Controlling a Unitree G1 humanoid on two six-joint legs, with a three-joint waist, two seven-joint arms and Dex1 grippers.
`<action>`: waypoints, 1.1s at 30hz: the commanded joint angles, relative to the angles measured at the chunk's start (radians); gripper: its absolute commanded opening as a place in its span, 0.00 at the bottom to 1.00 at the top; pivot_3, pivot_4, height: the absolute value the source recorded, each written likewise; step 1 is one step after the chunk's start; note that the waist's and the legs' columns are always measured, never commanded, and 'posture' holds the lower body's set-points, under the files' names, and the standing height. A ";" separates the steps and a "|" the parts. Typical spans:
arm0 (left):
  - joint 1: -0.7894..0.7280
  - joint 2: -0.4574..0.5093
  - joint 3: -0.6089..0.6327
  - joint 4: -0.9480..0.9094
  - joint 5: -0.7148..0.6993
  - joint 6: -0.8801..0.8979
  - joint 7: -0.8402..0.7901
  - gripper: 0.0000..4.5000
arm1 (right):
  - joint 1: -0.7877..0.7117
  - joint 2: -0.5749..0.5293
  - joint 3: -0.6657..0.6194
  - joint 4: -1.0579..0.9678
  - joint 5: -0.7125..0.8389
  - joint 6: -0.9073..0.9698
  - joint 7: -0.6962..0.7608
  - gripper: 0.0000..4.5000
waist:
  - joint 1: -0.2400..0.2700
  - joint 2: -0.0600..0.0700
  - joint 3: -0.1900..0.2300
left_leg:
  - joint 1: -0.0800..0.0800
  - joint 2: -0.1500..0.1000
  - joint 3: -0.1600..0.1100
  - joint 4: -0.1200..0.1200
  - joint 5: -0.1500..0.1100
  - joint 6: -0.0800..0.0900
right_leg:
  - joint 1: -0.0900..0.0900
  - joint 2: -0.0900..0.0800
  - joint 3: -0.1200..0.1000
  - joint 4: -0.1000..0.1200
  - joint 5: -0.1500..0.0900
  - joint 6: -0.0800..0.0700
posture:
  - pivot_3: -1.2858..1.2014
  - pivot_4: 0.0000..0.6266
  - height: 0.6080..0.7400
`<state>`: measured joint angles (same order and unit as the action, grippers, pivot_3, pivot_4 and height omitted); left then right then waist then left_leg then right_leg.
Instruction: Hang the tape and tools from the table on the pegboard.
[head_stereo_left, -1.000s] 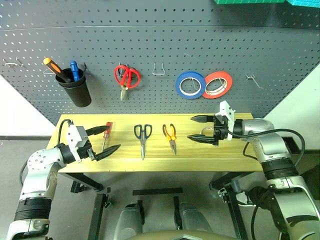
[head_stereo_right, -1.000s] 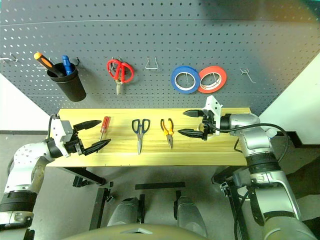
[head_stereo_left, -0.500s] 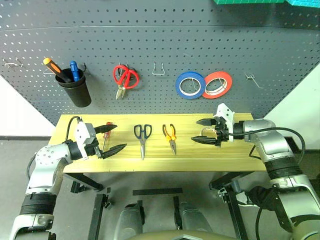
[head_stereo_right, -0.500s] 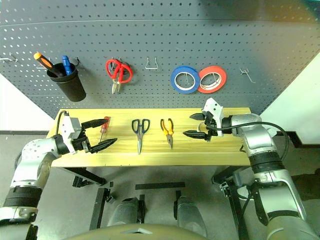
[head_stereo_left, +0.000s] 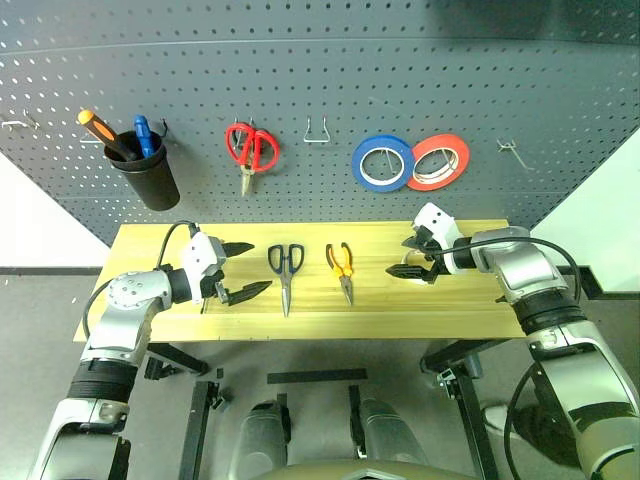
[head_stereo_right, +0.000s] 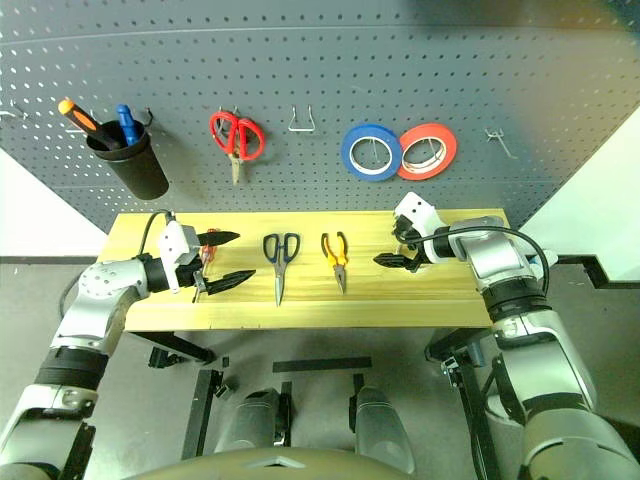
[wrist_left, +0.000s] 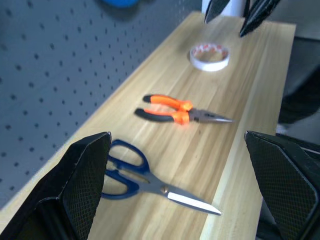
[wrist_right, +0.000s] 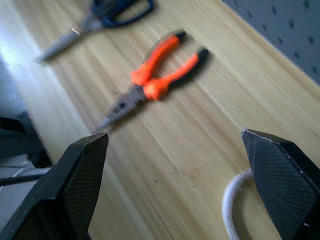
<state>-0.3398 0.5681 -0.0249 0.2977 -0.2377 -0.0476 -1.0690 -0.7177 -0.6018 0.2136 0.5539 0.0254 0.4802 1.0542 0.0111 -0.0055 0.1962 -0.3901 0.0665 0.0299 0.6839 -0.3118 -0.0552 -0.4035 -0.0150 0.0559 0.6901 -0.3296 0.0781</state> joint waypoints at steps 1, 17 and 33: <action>-0.038 -0.013 -0.010 0.031 0.017 -0.021 0.004 1.00 | -0.028 0.016 -0.005 0.029 -0.009 -0.001 -0.018 1.00 | -0.001 0.000 0.014 | -0.001 0.000 0.000 0.000 0.000 0.000 | -0.001 0.000 0.000 0.000 0.000 0.000 | 0.54 0.44 1.00; -0.115 -0.101 -0.066 0.143 0.083 -0.072 0.025 1.00 | -0.081 0.012 -0.026 0.146 -0.028 -0.031 -0.074 1.00 | -0.028 -0.004 0.114 | -0.003 0.000 -0.001 0.001 0.000 0.001 | -0.005 -0.004 0.000 0.003 0.000 0.000 | 0.53 0.59 1.00; -0.168 -0.151 -0.135 0.107 0.163 -0.006 0.108 1.00 | -0.157 0.038 0.007 0.363 -0.121 -0.118 -0.133 1.00 | -0.032 -0.007 0.167 | -0.003 0.000 0.004 0.001 0.000 0.000 | -0.009 -0.012 -0.001 0.008 0.000 0.001 | 0.54 0.66 1.00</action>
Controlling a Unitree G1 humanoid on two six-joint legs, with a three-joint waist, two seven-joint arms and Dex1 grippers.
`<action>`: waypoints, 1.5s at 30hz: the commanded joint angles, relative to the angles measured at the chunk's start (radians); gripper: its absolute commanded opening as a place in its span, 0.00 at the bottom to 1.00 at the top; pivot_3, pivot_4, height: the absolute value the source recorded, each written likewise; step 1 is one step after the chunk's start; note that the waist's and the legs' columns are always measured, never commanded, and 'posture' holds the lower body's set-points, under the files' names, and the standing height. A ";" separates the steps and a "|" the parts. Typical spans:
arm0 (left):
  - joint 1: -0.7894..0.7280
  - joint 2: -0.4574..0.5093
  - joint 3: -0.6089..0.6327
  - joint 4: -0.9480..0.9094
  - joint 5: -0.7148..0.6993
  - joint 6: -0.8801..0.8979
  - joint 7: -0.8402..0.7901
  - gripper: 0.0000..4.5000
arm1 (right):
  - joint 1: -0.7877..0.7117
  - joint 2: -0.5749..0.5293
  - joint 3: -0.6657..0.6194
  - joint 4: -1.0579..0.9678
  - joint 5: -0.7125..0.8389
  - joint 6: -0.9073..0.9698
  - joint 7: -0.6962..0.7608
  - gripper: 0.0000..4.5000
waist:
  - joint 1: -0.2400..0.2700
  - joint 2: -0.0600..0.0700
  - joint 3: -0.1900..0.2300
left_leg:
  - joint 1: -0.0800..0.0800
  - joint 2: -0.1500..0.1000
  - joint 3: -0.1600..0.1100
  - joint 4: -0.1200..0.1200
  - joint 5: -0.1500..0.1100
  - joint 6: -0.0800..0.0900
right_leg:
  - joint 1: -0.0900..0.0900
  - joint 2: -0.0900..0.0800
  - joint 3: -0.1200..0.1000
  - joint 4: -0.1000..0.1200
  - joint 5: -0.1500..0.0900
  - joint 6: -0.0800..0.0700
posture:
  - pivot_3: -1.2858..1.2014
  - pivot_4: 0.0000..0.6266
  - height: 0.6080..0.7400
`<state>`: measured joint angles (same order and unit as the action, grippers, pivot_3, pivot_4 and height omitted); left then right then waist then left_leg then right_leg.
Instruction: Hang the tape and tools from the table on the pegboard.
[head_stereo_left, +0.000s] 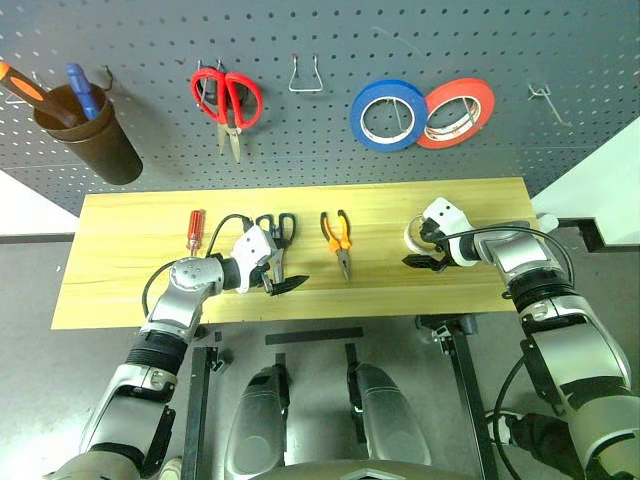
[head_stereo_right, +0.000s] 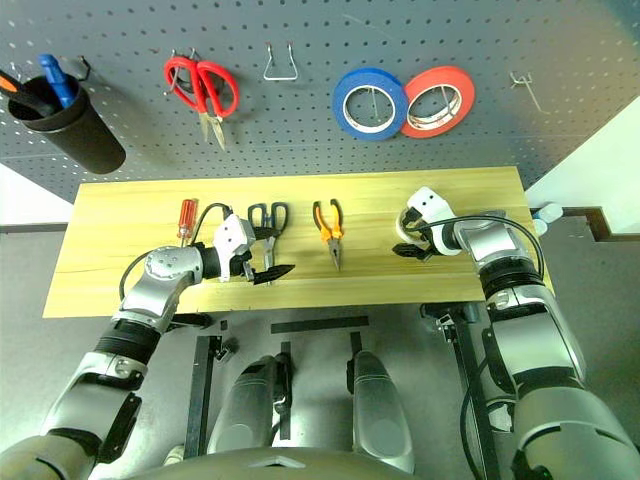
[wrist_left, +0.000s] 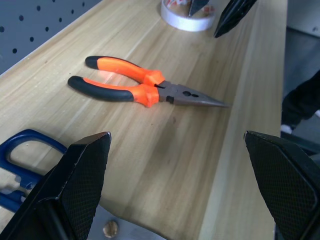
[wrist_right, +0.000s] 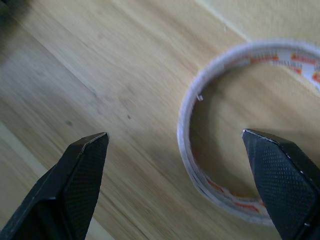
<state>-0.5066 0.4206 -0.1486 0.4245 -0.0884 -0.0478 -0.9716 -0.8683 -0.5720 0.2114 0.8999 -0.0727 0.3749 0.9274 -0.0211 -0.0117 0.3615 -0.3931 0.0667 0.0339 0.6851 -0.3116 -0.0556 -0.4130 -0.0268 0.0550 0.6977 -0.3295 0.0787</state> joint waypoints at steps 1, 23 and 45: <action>-0.001 -0.004 -0.014 -0.024 0.016 -0.003 0.012 1.00 | -0.007 0.010 0.015 0.021 -0.033 -0.016 -0.008 1.00 | 0.000 -0.001 0.002 | 0.000 0.000 0.000 0.000 0.000 0.000 | 0.000 0.000 0.000 0.000 0.000 0.000 | 0.54 0.65 1.00; 0.061 0.039 -0.013 -0.169 0.013 0.128 -0.010 1.00 | 0.003 0.027 0.127 0.016 -0.201 -0.105 0.003 0.00 | 0.004 -0.003 0.004 | 0.003 0.000 -0.001 0.000 0.001 -0.001 | 0.003 0.000 -0.002 0.000 0.000 0.000 | 0.55 0.61 1.00; 0.107 0.123 0.208 -0.441 -0.392 0.247 -0.170 1.00 | 0.509 -0.256 -0.395 -1.054 0.308 0.109 0.200 0.00 | 0.002 -0.005 -0.055 | -0.019 -0.003 -0.005 -0.001 0.007 -0.013 | -0.014 -0.001 -0.007 -0.007 0.001 0.002 | 0.49 0.24 1.00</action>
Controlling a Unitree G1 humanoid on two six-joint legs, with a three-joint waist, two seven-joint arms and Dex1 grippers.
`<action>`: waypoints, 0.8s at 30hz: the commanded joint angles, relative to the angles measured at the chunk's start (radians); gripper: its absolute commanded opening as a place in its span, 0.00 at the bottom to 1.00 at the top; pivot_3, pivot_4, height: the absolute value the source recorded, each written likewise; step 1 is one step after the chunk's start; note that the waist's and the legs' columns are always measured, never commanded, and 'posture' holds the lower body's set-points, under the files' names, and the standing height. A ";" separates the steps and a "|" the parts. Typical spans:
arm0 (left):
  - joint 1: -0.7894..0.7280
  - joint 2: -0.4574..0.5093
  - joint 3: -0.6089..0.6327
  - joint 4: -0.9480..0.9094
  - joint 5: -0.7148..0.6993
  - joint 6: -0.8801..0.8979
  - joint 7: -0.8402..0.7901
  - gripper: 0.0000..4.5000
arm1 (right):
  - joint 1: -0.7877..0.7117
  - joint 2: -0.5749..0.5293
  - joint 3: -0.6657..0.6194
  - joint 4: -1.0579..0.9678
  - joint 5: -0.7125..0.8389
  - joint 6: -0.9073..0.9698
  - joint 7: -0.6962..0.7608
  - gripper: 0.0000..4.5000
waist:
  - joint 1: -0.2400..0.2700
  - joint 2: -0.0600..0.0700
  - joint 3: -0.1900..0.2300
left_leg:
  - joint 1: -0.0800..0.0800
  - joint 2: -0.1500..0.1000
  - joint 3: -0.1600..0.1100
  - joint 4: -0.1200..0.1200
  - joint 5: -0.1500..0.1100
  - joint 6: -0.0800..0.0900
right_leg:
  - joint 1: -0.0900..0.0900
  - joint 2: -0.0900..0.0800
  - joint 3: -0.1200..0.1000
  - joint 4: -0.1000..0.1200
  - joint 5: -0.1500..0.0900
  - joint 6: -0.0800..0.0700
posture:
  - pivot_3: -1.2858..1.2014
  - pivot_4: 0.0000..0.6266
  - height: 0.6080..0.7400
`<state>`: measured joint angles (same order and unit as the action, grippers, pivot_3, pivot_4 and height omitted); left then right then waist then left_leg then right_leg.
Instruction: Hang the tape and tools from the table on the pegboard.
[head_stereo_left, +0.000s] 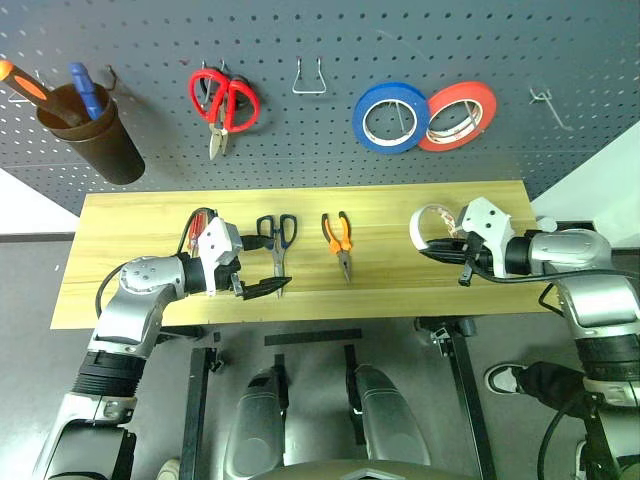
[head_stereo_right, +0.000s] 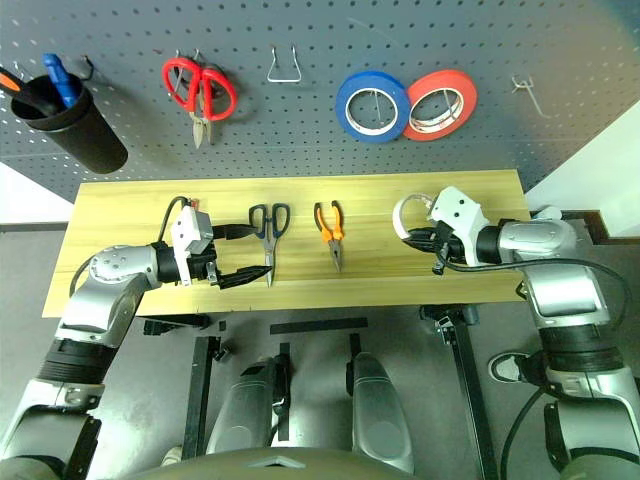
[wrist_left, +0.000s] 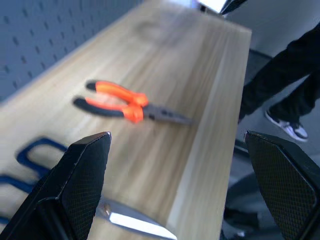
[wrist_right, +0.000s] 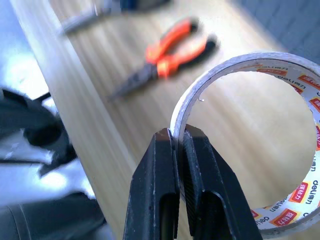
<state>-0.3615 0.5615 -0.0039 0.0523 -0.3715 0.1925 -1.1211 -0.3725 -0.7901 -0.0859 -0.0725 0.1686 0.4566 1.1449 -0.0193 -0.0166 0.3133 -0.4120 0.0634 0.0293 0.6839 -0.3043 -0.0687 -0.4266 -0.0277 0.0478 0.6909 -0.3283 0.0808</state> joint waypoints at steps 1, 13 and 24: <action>-0.053 -0.023 0.069 -0.069 -0.121 0.005 -0.021 1.00 | 0.013 -0.044 -0.119 -0.092 0.082 0.027 -0.027 0.00 | 0.001 0.000 -0.016 | 0.000 0.000 0.000 0.000 0.000 0.000 | 0.001 0.000 0.000 -0.001 0.001 0.001 | 0.49 0.23 1.00; -0.231 -0.042 0.067 0.054 -0.144 -0.005 -0.082 1.00 | -0.104 -0.112 -0.186 -0.018 0.076 -0.054 -0.181 0.00 | -0.045 -0.002 -0.102 | 0.002 -0.002 0.002 0.001 0.001 -0.001 | 0.005 0.002 0.001 -0.003 0.002 0.003 | 0.47 0.14 1.00; -0.309 -0.083 0.013 0.077 -0.057 -0.005 -0.009 1.00 | -0.384 -0.026 -0.039 0.586 -0.099 -0.363 -0.346 0.00 | -0.091 0.001 -0.124 | 0.004 -0.002 0.002 0.001 0.001 0.000 | 0.007 0.002 0.003 -0.002 0.002 0.003 | 0.48 0.14 1.00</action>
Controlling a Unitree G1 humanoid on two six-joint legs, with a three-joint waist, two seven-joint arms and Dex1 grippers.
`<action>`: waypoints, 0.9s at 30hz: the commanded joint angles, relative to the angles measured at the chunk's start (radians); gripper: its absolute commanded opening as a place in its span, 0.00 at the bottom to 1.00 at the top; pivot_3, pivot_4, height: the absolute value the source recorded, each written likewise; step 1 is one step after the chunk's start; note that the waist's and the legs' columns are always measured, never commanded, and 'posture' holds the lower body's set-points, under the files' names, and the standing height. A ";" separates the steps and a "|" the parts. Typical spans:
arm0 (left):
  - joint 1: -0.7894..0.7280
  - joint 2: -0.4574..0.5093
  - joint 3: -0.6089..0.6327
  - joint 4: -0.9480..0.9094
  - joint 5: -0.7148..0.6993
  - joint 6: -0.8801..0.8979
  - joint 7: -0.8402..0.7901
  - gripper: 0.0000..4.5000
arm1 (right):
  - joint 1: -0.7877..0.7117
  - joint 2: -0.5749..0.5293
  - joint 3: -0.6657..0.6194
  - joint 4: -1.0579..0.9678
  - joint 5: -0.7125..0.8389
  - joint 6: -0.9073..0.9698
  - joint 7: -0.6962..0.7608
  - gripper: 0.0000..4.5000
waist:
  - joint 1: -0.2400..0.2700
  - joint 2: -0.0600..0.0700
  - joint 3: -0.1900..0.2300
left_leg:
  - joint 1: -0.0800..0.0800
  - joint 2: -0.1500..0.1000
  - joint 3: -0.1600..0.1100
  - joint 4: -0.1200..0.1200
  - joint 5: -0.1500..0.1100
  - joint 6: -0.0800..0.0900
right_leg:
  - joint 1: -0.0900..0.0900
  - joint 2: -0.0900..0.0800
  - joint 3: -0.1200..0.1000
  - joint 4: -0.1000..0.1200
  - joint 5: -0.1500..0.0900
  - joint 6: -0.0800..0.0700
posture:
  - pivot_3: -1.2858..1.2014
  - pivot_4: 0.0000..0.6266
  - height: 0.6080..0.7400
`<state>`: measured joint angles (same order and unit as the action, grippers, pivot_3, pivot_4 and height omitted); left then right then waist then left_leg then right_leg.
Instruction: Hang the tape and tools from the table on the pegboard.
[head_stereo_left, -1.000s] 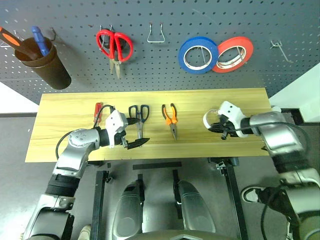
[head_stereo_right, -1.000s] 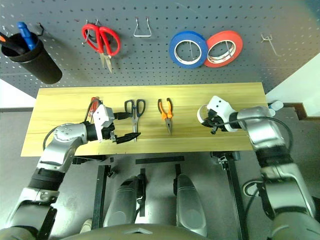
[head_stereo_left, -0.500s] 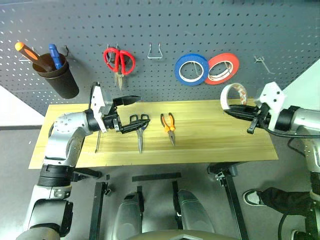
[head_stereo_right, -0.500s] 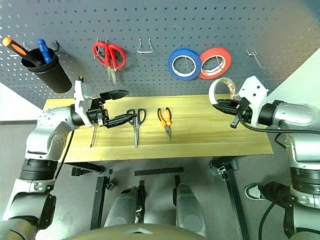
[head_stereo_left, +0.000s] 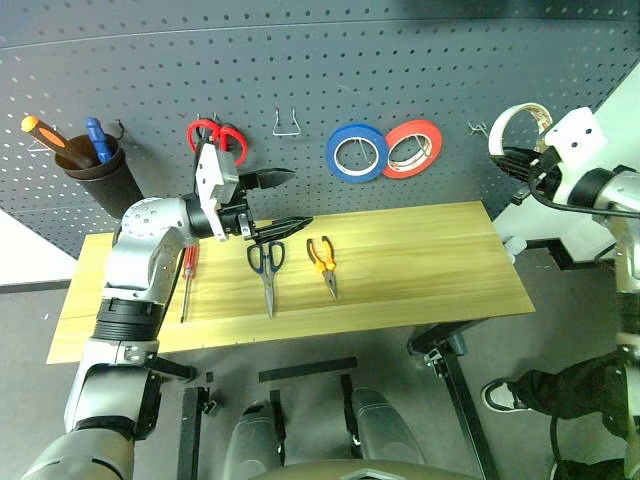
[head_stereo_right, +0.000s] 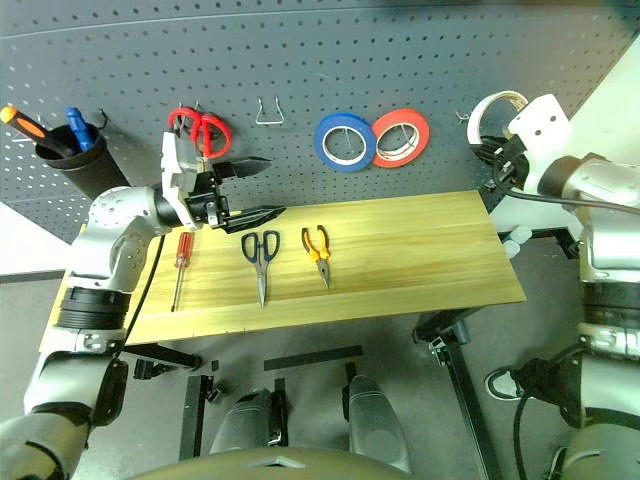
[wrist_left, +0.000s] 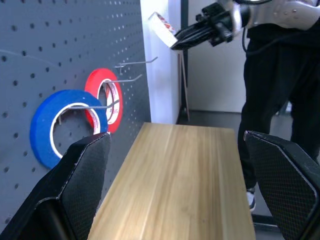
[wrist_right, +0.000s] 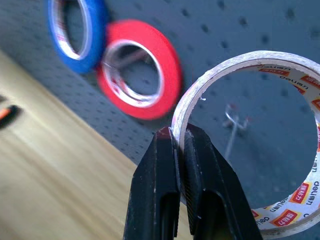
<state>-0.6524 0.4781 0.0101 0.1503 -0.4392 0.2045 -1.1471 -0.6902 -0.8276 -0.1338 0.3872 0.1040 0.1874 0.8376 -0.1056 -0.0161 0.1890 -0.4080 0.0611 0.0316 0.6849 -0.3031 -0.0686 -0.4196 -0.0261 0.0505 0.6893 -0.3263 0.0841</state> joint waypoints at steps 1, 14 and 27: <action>-0.017 -0.001 -0.002 -0.025 0.013 -0.017 0.020 1.00 | -0.087 0.018 0.013 0.172 -0.039 -0.116 -0.046 0.00 | -0.011 0.001 0.000 | 0.000 0.000 0.000 0.000 0.000 0.000 | 0.000 0.000 0.000 0.000 0.000 0.000 | 0.48 0.14 1.00; 0.025 -0.006 0.000 -0.042 0.043 -0.001 0.110 1.00 | -0.405 0.175 0.093 0.723 -0.127 -0.367 -0.107 0.00 | -0.049 0.004 -0.003 | 0.003 0.000 -0.002 0.000 0.001 0.000 | 0.000 -0.001 0.002 0.008 0.000 0.000 | 0.50 0.15 1.00; 0.002 -0.052 0.005 -0.077 0.005 0.017 0.150 1.00 | -0.492 0.240 0.099 0.854 -0.163 -0.414 -0.163 0.34 | -0.047 0.004 -0.003 | 0.005 0.000 -0.002 0.001 0.002 0.000 | 0.000 -0.002 0.002 0.011 0.000 0.000 | 0.51 0.16 1.00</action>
<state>-0.6297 0.4276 0.0056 0.1079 -0.4249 0.2286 -1.0088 -1.1465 -0.5864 -0.0250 1.2451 -0.0576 -0.2040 0.6800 -0.1523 -0.0120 0.1861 -0.4033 0.0607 0.0297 0.6855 -0.3007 -0.0690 -0.4197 -0.0280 0.0530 0.7002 -0.3263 0.0842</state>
